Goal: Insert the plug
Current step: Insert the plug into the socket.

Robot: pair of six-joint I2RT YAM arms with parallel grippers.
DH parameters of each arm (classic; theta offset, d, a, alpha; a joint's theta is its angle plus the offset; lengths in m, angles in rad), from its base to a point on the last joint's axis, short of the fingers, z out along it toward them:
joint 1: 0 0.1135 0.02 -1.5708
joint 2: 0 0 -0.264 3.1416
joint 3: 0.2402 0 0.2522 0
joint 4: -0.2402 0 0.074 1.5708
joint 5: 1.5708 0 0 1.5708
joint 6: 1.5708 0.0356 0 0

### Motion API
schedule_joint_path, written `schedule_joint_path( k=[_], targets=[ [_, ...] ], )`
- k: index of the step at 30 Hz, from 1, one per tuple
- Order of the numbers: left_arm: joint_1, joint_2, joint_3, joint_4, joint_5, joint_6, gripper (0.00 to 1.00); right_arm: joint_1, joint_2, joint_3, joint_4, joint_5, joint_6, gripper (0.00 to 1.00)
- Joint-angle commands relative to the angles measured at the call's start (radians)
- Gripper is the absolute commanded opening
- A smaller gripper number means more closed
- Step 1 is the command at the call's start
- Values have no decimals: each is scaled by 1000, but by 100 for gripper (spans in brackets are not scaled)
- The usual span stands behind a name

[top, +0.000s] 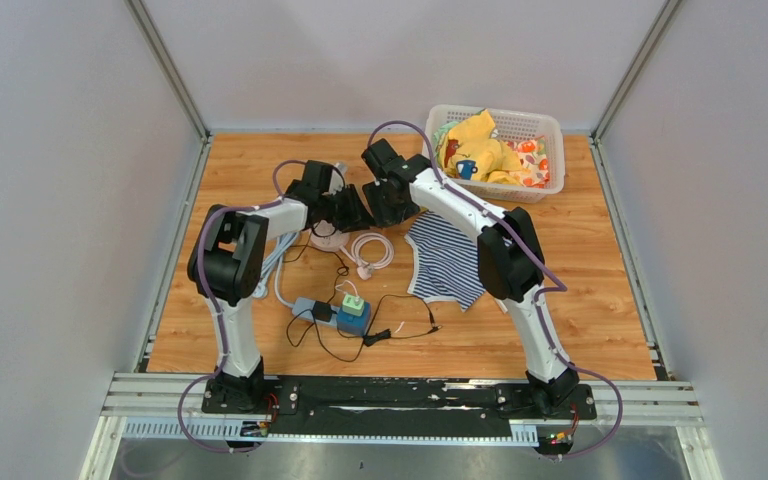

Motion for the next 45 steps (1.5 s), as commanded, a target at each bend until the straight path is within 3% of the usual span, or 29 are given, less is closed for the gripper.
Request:
schedule_joint_path(
  k=[1,13,26,33,36,38,40,45],
  targets=[
    [27,-63,-8,8,-7,-21,34,11,12,26,-29,4,-22,37],
    [36,-49,19,8,19,-7,35,6,-36,34,-15,39,-39,72],
    [37,-46,49,8,21,10,37,-4,-101,3,-11,27,-41,78],
    [37,-38,68,7,25,21,37,-9,-179,-75,4,26,-24,67],
    [36,-28,78,7,33,26,36,-10,-206,-98,20,29,-21,53],
    [37,-18,83,6,29,27,36,-11,-219,-110,37,39,-15,37],
    [37,-6,87,6,20,21,34,-13,-218,-113,50,31,-12,27],
    [36,30,100,6,7,12,33,-13,-180,-112,88,1,-12,20]
  ],
)
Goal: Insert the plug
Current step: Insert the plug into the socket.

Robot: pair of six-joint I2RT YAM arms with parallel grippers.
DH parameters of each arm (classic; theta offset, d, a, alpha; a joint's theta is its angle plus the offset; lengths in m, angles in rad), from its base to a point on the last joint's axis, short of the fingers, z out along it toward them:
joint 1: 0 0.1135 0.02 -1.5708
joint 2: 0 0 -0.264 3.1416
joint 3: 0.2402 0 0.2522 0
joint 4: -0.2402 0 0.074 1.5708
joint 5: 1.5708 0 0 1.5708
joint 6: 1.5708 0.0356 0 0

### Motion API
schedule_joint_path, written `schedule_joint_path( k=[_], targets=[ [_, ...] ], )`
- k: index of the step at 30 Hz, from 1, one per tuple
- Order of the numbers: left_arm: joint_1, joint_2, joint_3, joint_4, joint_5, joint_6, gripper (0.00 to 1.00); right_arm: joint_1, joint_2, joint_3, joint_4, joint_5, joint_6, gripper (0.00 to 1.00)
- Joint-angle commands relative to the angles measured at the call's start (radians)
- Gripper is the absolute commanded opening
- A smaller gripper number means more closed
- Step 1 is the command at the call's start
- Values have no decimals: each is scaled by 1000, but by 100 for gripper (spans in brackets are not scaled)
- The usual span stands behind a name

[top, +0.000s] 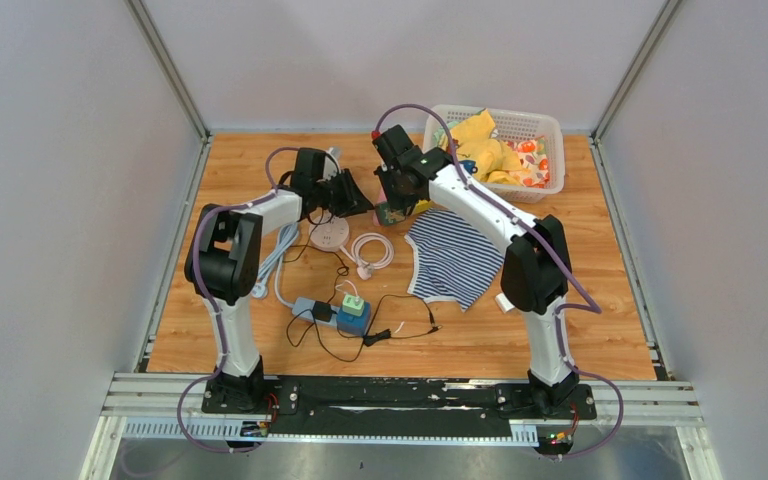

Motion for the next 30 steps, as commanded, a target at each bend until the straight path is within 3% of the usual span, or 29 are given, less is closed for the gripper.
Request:
schedule_joint_path(
  k=[1,8,21,25,30],
  targets=[
    [0,57,32,-1,-6,3,33,-8,30,-16,44,-15,3,19],
    [0,92,30,-1,-5,8,31,-18,122,-41,85,-27,-2,17],
    [-1,79,20,-1,-5,20,30,-20,-52,-78,118,-15,-21,18],
    [-1,20,-15,-1,-34,21,36,-26,-104,-103,126,-3,-24,28],
    [-1,-51,-39,-2,-32,26,47,-53,-137,-131,136,-12,-44,47]
  ],
)
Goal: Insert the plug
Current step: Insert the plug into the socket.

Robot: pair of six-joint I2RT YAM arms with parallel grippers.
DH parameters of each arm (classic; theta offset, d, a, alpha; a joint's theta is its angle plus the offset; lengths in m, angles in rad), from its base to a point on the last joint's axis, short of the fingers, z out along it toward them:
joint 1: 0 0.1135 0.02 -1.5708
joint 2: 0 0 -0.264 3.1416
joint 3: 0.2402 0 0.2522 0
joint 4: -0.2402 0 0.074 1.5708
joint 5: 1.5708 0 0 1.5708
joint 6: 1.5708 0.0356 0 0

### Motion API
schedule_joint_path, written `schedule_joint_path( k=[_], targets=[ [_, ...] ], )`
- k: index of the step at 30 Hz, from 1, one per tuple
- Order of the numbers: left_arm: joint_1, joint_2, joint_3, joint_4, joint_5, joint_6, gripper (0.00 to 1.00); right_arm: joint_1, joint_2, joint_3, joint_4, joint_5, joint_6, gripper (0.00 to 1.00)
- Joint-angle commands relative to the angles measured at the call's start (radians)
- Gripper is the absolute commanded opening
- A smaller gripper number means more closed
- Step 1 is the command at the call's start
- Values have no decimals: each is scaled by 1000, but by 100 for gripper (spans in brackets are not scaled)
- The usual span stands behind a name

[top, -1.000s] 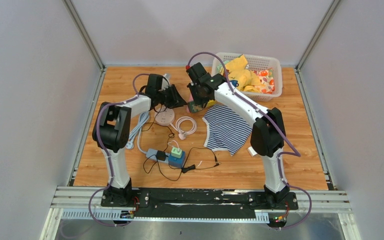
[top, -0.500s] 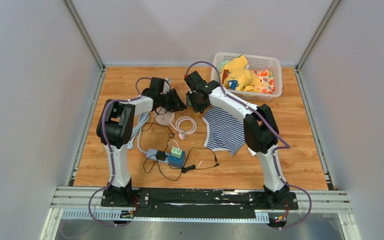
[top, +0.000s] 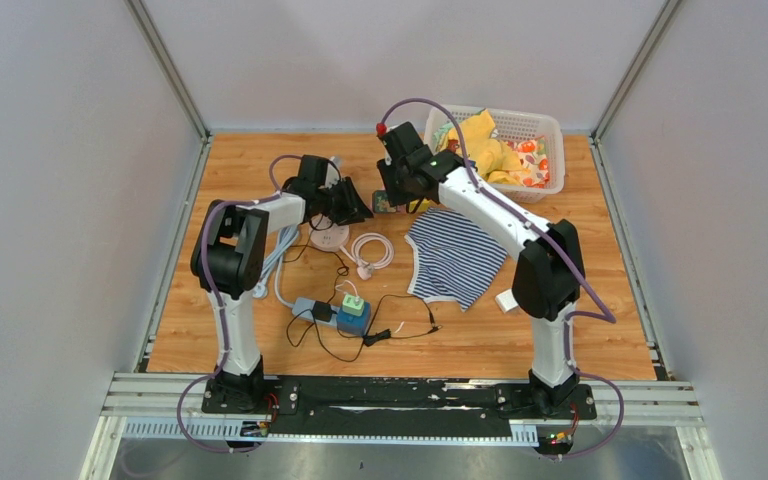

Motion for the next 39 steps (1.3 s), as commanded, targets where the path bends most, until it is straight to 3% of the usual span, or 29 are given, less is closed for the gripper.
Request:
schedule_joint_path(
  k=[1,11,14,19,22,27,39],
  targets=[
    [0,-101,-21,3,-10,22,49,-40,-24,-42,3,3,-34,51],
    [0,-156,-4,-13,-28,104,60,-121,38,-38,71,-24,-89,46],
    [-7,-140,19,-17,-20,142,69,-128,74,-12,76,-37,-104,44],
    [-20,-94,84,-21,-6,209,71,-132,120,27,76,-29,-119,41],
    [-23,-61,113,-22,6,229,72,-132,135,37,75,11,-113,48],
    [-26,-15,137,-22,31,238,72,-132,114,-12,88,17,-47,73],
    [-28,37,172,-58,18,265,72,-132,143,-23,92,83,-3,73]
  ],
)
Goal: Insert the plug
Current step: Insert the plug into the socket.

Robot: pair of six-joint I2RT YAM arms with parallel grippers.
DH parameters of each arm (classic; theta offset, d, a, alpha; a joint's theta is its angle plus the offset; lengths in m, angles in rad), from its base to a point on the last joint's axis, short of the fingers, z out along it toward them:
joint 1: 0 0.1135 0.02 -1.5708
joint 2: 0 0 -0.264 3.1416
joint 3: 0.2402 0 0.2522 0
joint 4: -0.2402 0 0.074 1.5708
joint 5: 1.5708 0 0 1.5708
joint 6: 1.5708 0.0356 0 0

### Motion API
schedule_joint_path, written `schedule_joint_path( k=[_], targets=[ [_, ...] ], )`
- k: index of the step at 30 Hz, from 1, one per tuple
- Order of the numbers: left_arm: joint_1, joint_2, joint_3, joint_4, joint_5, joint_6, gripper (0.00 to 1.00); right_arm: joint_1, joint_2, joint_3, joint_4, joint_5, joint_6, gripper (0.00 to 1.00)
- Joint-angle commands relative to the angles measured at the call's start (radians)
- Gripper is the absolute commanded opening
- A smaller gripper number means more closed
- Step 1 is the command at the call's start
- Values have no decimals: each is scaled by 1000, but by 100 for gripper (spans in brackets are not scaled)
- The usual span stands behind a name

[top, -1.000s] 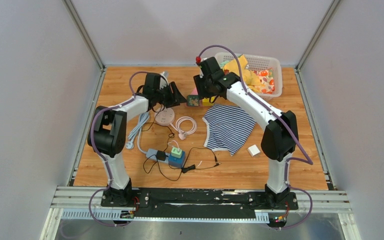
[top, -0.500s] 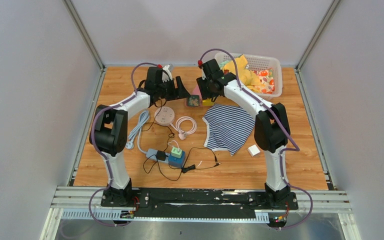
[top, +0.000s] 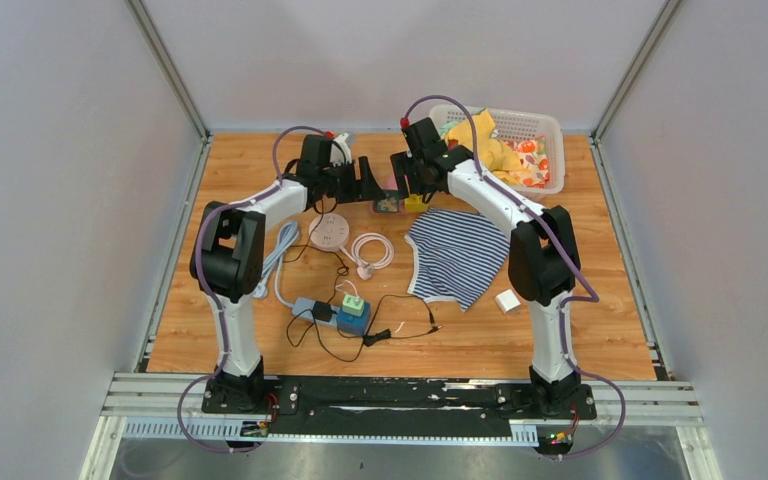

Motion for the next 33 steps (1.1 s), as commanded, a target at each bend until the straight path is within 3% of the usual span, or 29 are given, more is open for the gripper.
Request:
schedule_joint_path(
  k=[1,12,33],
  targets=[
    [-5,37,27,-17,-7,29,71,-9,14,-19,4,55,39,73],
    [-5,60,46,-21,-19,15,62,-10,53,-13,7,72,68,70],
    [11,98,105,-114,-117,-18,55,-8,119,-10,11,85,92,66]
  ],
)
